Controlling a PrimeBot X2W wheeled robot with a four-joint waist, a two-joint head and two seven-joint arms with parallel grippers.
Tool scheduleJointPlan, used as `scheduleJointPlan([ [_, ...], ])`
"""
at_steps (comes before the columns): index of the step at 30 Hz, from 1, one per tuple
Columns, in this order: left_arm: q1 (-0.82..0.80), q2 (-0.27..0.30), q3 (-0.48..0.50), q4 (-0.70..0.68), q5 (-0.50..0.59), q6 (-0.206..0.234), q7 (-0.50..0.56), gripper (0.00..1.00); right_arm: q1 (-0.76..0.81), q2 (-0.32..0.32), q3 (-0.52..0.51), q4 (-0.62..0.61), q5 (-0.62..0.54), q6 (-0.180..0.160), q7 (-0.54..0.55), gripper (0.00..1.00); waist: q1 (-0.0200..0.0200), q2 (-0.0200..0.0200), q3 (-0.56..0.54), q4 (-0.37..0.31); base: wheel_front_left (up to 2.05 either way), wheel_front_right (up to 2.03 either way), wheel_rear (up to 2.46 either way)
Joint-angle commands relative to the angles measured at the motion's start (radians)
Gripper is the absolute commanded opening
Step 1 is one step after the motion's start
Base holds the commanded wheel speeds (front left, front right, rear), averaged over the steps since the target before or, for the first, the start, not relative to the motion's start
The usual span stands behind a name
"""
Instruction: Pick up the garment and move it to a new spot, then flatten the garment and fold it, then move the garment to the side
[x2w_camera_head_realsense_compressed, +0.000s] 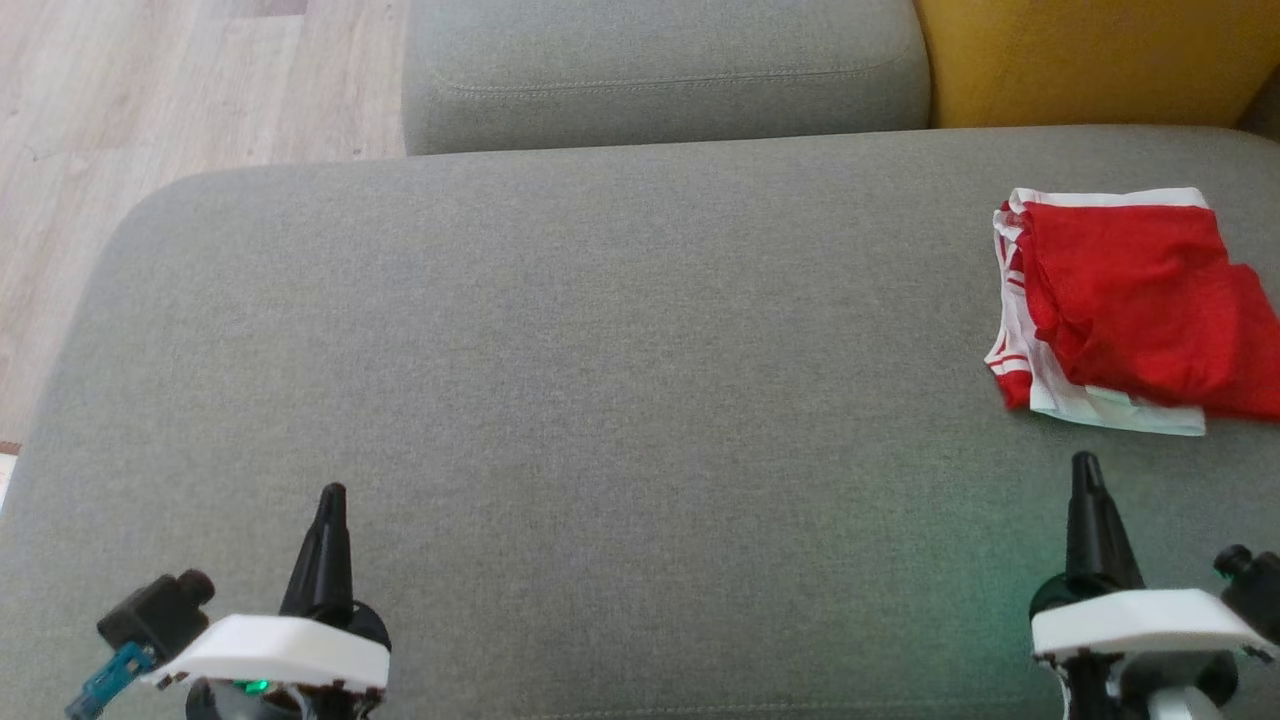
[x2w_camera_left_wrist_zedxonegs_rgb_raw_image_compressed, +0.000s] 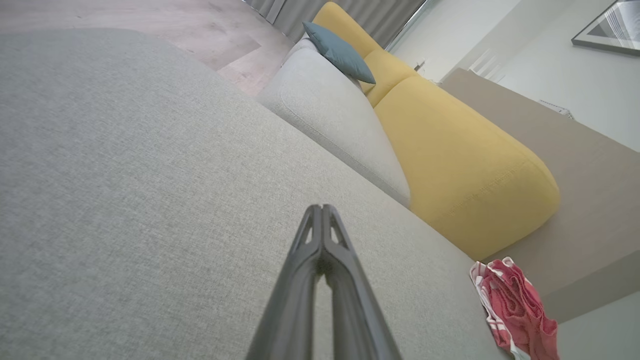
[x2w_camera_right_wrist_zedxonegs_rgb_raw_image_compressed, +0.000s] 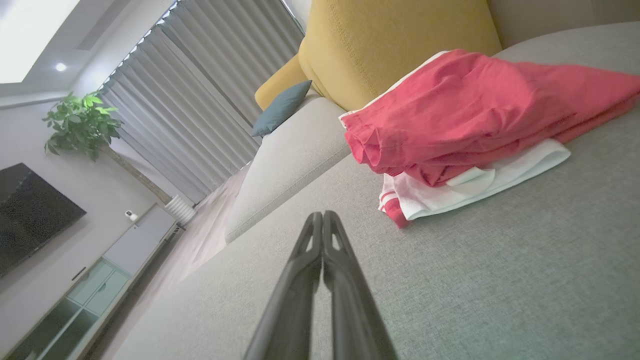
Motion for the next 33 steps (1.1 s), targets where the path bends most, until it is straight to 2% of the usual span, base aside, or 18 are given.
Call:
scheduleJointPlan([
  [1, -0.052, 0.013, 0.025, -0.029, -0.028, -0.009, 0.007, 0.00, -0.058, -0.018, -0.001, -0.028, 0.032, 0.002, 0.005, 0.00, 0.0000, 0.0000, 0.000, 0.000, 0.00, 0.00, 0.00],
  [33, -0.103, 0.018, 0.082, 0.007, -0.390, -0.026, 0.101, 0.00, -0.100, -0.024, -0.024, -0.008, 0.414, 0.004, 0.096, 0.00, 0.0000, 0.0000, 0.004, -0.008, 0.00, 0.00, 0.00],
])
